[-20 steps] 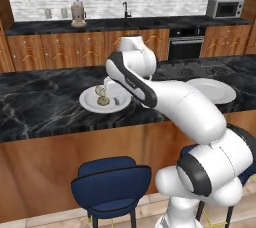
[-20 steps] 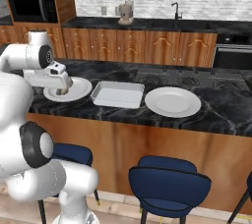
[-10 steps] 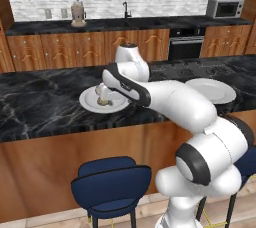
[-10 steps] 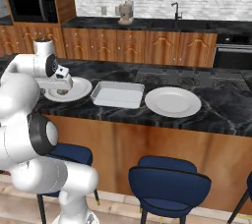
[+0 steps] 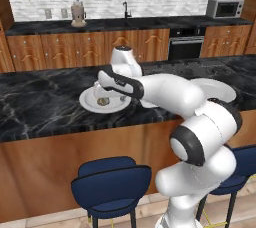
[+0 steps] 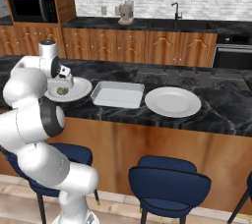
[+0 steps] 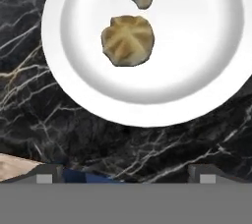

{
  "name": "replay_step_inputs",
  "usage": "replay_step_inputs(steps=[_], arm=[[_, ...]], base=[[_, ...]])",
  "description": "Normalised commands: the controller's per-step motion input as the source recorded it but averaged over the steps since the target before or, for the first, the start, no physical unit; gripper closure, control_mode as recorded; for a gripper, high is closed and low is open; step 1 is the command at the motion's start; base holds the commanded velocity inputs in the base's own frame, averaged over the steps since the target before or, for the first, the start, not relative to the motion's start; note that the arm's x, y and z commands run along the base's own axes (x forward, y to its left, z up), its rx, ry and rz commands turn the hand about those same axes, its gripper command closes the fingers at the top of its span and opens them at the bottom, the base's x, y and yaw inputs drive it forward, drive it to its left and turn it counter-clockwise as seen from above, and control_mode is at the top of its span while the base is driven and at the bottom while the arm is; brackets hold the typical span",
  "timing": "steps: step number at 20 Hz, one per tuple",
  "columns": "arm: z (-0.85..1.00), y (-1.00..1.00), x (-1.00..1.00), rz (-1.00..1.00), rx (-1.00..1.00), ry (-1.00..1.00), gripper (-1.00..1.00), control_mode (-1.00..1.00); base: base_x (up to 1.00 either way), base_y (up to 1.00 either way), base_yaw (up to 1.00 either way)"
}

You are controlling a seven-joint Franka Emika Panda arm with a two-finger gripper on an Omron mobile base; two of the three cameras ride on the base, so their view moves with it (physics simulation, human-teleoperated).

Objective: Place two dumplings into each of the tupperware containers and then place the containers in the fridge.

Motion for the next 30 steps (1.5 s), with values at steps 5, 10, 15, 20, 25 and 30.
replay_step_inputs(steps=[5,10,15,20,25,30], arm=[[-0.08,0.03,0.48,0.0,0.0,0.0,-1.0,-1.0],[-0.2,0.04,0.56,0.0,0.0,0.0,-1.0,-1.0],[-0.18,0.01,0.26,0.0,0.0,0.0,-1.0,-1.0],[-0.38,0.19,0.22,0.0,0.0,0.0,-1.0,-1.0],[-0.22,0.15,0.32,0.0,0.0,0.0,-1.0,-1.0],[-0.2,0.07,0.07,0.01,0.0,0.05,-1.0,-1.0]], base=[[0.0,0.0,0.0],[0.0,0.0,0.0],[0.0,0.0,0.0],[0.0,0.0,0.0],[0.0,0.0,0.0],[0.0,0.0,0.0]])
